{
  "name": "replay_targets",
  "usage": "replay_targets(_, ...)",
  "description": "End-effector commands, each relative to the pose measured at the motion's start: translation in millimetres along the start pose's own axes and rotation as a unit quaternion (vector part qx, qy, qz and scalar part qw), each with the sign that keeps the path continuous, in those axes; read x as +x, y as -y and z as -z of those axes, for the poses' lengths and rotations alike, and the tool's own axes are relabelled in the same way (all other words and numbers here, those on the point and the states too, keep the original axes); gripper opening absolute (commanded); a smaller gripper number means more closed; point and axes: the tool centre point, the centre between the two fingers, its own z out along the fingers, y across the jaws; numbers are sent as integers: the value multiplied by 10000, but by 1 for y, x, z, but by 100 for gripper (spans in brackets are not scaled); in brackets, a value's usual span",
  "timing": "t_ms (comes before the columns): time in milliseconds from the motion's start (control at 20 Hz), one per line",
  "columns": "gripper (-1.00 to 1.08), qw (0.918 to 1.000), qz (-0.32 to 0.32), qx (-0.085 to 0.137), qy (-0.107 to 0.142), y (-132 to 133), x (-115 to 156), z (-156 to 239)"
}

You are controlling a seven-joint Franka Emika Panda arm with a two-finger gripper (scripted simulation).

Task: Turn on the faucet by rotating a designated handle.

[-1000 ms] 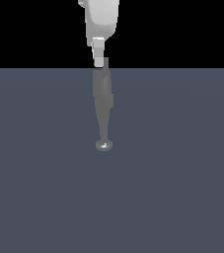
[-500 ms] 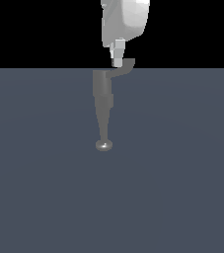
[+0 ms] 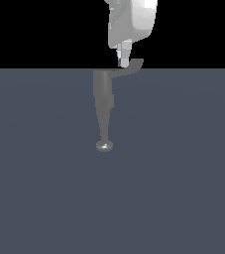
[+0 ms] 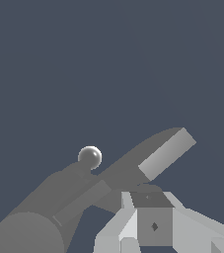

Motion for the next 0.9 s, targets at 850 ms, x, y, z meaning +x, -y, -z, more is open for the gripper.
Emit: replay_targets(850, -100, 9999, -142, -11, -7, 35, 54, -3)
